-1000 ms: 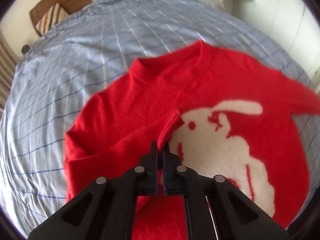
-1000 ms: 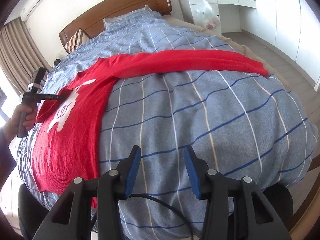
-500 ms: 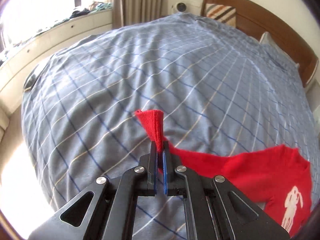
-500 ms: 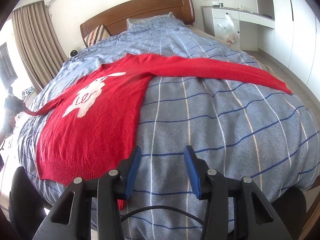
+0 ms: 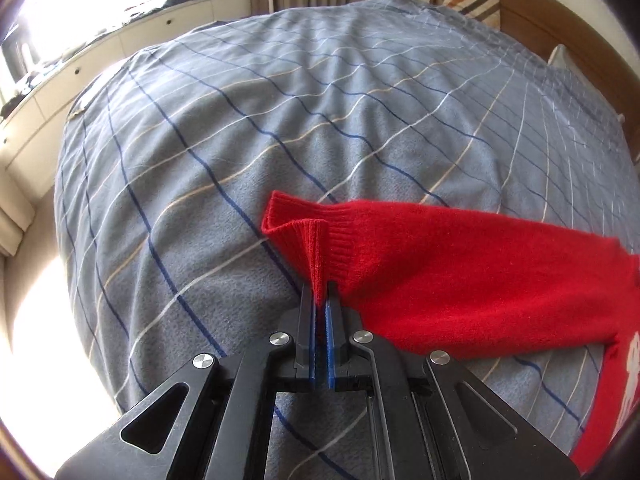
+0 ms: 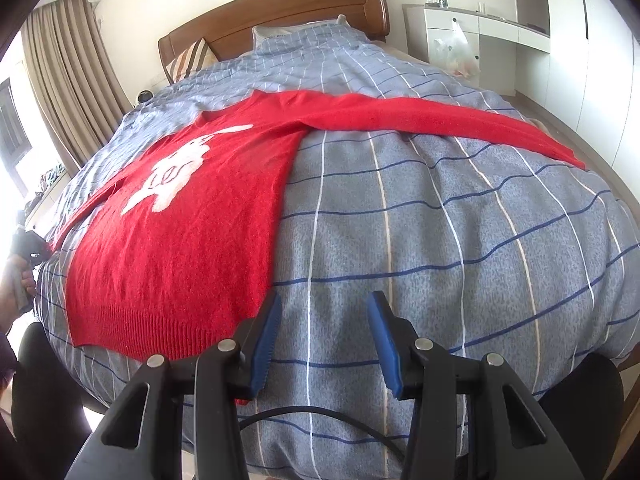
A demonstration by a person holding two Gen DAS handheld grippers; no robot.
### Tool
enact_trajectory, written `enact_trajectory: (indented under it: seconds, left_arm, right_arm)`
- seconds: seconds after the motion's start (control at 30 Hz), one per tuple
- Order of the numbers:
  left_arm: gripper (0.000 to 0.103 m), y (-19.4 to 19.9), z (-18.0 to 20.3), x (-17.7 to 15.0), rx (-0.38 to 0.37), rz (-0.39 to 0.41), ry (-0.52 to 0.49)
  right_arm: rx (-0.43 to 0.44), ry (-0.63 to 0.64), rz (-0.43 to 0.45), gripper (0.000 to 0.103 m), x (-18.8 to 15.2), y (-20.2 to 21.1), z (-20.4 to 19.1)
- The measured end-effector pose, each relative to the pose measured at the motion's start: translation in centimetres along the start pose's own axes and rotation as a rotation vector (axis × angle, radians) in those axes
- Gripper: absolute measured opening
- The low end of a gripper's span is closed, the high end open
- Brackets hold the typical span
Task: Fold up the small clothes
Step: 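Pull the held sleeve straight out from the body with the left tool, then release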
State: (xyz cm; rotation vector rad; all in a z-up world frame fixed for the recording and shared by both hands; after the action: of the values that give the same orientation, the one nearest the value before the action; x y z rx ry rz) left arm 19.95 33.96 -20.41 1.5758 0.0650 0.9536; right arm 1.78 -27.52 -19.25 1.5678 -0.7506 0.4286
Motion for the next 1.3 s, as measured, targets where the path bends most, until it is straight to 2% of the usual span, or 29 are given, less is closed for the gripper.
enact_trajectory:
  seconds: [0.37, 0.57, 0.77, 0.87, 1.0, 1.03, 1.07, 1.17, 1.23, 1.27, 1.3]
  left_arm:
    - [0.002, -0.4, -0.3, -0.1, -0.008, -0.006, -0.011]
    - [0.002, -0.3, -1.0, 0.1, -0.057, -0.028, 0.028]
    - [0.004, -0.6, -1.1, 0.1, -0.078, -0.052, 0.016]
    - [0.010, 0.1, -2.0, 0.1, -0.094, -0.057, 0.030]
    - [0.022, 2.5, -4.2, 0.3, -0.041, 0.010, 0.045]
    - [0.030, 2.9, -4.5, 0.6, -0.032, 0.028, 0.038]
    - [0.045, 2.9, -4.6, 1.0, -0.046, 0.035, 0.034]
    - [0.076, 2.5, -4.2, 2.5, -0.078, 0.045, 0.045]
    - [0.081, 1.1, -3.1, 3.3, -0.085, 0.010, 0.012]
    - [0.077, 0.1, -2.6, 3.5, -0.075, -0.022, -0.010]
    - [0.069, -0.8, -2.0, 3.7, -0.058, -0.041, -0.031]
  right_arm:
    - [-0.002, 0.006, -0.016, 0.045, -0.8, -0.1, -0.3]
    - [-0.002, 0.004, -0.024, 0.045, -0.9, -0.1, -0.4]
    - [0.005, -0.005, -0.036, 0.045, -1.2, -0.5, -0.4]
    - [0.008, -0.006, -0.033, 0.045, -1.3, -0.5, -0.4]
    - [0.006, -0.023, -0.022, 0.045, -1.3, -0.2, 0.0]
    - [0.007, -0.028, -0.024, 0.045, -1.3, -0.3, 0.1]
    - [0.010, -0.030, -0.026, 0.045, -1.2, -0.4, 0.1]
    - [0.011, -0.012, -0.029, 0.045, -1.0, -0.7, -0.3]
    - [0.010, 0.007, -0.029, 0.045, -0.9, -0.8, -0.9]
    - [0.010, 0.015, -0.027, 0.045, -0.9, -0.8, -1.2]
    - [0.011, 0.023, -0.024, 0.045, -1.0, -0.7, -1.5]
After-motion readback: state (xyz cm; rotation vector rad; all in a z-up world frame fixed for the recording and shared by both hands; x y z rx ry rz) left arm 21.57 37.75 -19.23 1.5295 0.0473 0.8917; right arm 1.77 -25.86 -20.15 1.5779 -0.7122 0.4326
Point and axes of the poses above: each gripper's, at about its wrist camera, not at the fingertips, and y roughly against the way its jaws point, z to its right, x to its top, the point moved 6 cm from there along -y, roughly the way its jaws point, and after that the axes turned 1 degree about -x, right-handed, at the moved point
